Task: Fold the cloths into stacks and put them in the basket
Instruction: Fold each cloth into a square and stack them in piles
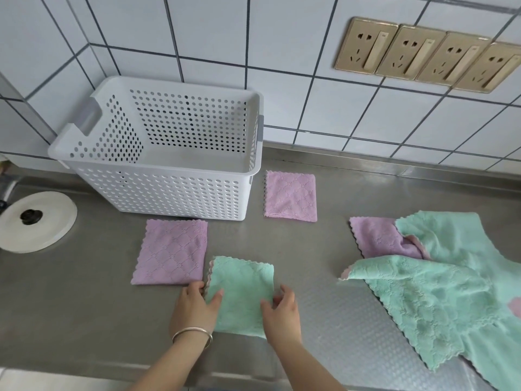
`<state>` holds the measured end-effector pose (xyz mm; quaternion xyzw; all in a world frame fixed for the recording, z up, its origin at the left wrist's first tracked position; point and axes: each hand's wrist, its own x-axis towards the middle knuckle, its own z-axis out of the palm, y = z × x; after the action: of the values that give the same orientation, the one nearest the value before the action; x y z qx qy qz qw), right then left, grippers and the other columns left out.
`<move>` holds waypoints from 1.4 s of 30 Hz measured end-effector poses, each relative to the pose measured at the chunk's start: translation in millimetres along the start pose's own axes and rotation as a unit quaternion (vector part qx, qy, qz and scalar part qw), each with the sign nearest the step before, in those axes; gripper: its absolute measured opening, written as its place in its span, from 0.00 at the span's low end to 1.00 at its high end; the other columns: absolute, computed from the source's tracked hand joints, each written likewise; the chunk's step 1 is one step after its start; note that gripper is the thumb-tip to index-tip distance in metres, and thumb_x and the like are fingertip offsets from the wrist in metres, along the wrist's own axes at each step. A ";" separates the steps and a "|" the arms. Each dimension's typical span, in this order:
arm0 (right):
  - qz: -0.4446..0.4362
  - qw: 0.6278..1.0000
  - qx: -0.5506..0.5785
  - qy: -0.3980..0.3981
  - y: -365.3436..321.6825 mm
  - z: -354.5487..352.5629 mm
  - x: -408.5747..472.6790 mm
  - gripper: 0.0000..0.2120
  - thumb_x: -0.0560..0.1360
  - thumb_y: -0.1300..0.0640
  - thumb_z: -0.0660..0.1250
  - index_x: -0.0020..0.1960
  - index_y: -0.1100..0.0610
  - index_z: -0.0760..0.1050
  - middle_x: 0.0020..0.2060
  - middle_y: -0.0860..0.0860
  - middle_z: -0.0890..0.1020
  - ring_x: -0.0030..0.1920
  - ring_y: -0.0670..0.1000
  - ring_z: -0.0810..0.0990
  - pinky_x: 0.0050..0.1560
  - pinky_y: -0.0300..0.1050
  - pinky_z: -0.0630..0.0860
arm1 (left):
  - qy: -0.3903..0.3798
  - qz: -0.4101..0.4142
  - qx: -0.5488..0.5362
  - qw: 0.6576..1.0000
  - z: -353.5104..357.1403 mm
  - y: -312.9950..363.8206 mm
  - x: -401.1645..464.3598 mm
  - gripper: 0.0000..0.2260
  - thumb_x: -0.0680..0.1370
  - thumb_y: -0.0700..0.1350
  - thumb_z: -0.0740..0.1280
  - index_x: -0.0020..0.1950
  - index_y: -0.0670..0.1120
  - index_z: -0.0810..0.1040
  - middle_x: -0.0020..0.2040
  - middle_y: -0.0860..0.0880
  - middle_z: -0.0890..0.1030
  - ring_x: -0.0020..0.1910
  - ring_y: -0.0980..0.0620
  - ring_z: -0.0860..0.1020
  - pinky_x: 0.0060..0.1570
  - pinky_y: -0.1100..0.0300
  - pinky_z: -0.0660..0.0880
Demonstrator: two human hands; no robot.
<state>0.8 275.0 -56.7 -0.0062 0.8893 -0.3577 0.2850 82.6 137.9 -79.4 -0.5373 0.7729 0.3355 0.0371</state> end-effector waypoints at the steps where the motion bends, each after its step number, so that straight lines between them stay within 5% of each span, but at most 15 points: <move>1: 0.047 0.998 0.029 -0.043 -1.8 -2.7 3.9 0.17 0.74 0.57 0.61 0.62 0.56 0.67 0.48 0.48 0.74 0.46 0.48 0.74 0.43 0.40 0.70 | -0.018 -0.007 0.008 1.000 0.2 3.1 1.4 0.16 0.72 0.57 0.67 0.51 0.47 0.74 0.53 0.44 0.77 0.53 0.41 0.76 0.49 0.53 0.73; 3: 0.064 0.993 0.021 -0.093 -0.9 -6.3 13.4 0.05 0.73 0.56 0.60 0.48 0.55 0.71 0.38 0.47 0.73 0.38 0.46 0.73 0.35 0.38 0.68 | -0.047 -0.005 0.033 0.998 1.0 10.3 2.1 0.14 0.74 0.59 0.63 0.44 0.47 0.72 0.51 0.44 0.79 0.52 0.41 0.77 0.46 0.54 0.72; 5: 0.067 0.991 0.030 -0.114 -2.0 -12.3 20.6 0.05 0.73 0.54 0.61 0.39 0.53 0.69 0.35 0.47 0.73 0.35 0.46 0.72 0.32 0.38 0.66 | -0.055 0.004 0.030 0.998 2.9 17.1 1.2 0.14 0.75 0.58 0.60 0.39 0.48 0.69 0.49 0.43 0.80 0.50 0.41 0.77 0.44 0.54 0.72; 9: 0.045 0.992 0.075 -0.092 -16.4 -39.4 35.5 0.06 0.74 0.52 0.62 0.48 0.53 0.71 0.43 0.49 0.77 0.45 0.51 0.77 0.44 0.43 0.73 | -0.035 0.058 -0.016 0.998 5.5 50.6 -2.6 0.16 0.78 0.51 0.60 0.31 0.50 0.63 0.40 0.40 0.78 0.43 0.39 0.75 0.40 0.53 0.69; 12: 0.008 0.993 0.100 -0.066 -35.1 -66.2 58.6 0.10 0.75 0.52 0.63 0.55 0.55 0.71 0.48 0.52 0.79 0.50 0.54 0.77 0.51 0.46 0.73 | -0.016 0.115 -0.043 0.992 8.5 95.5 2.9 0.15 0.80 0.48 0.58 0.34 0.45 0.69 0.41 0.37 0.79 0.43 0.36 0.76 0.37 0.54 0.63; 16: -0.031 0.991 0.129 -0.021 -65.3 -108.7 109.4 0.12 0.75 0.51 0.64 0.55 0.56 0.71 0.47 0.51 0.78 0.48 0.53 0.77 0.45 0.43 0.70 | 0.013 0.114 -0.130 0.985 11.4 160.6 31.8 0.16 0.80 0.47 0.58 0.33 0.44 0.67 0.29 0.44 0.69 0.34 0.42 0.69 0.36 0.55 0.62; 21: -0.045 0.982 0.181 -0.004 -96.7 -132.2 181.4 0.12 0.75 0.50 0.65 0.53 0.56 0.69 0.48 0.51 0.77 0.42 0.47 0.76 0.37 0.38 0.71 | 0.056 0.117 -0.194 0.972 28.0 220.8 84.6 0.16 0.79 0.48 0.59 0.33 0.43 0.68 0.28 0.44 0.68 0.31 0.46 0.65 0.32 0.55 0.59; 28: -0.012 0.986 0.164 0.009 -98.7 -118.0 245.1 0.22 0.75 0.50 0.66 0.65 0.56 0.65 0.54 0.50 0.75 0.48 0.49 0.74 0.46 0.41 0.72 | 0.080 0.068 -0.157 0.982 62.4 241.2 143.3 0.14 0.77 0.50 0.62 0.35 0.45 0.74 0.31 0.45 0.74 0.32 0.46 0.69 0.29 0.58 0.60; 35: -0.008 0.997 -0.007 0.079 -93.2 -98.0 255.0 0.20 0.77 0.49 0.60 0.66 0.54 0.63 0.54 0.57 0.80 0.54 0.60 0.78 0.47 0.49 0.71 | 0.115 0.103 -0.051 0.987 75.8 233.4 159.0 0.12 0.77 0.50 0.62 0.42 0.43 0.78 0.40 0.45 0.81 0.36 0.46 0.73 0.35 0.60 0.64; 38: -0.018 0.996 -0.053 0.067 -98.1 -100.5 256.2 0.23 0.76 0.51 0.62 0.68 0.55 0.61 0.62 0.54 0.74 0.58 0.59 0.76 0.48 0.47 0.69 | 0.094 0.078 0.008 0.992 72.3 238.5 164.0 0.11 0.76 0.51 0.62 0.46 0.45 0.78 0.47 0.45 0.81 0.42 0.42 0.77 0.36 0.59 0.68; 42: -0.096 0.986 -0.069 0.115 -80.5 -130.5 231.1 0.24 0.74 0.55 0.64 0.69 0.57 0.63 0.62 0.53 0.71 0.60 0.55 0.72 0.55 0.47 0.69 | 0.069 0.074 0.025 0.995 54.7 250.7 151.6 0.14 0.73 0.46 0.66 0.57 0.43 0.73 0.59 0.38 0.73 0.56 0.36 0.74 0.52 0.48 0.73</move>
<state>-275.0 248.0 -45.4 -0.0704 0.9339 -0.3195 0.1441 -212.2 95.8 -64.9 -0.4997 0.8191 0.2805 -0.0277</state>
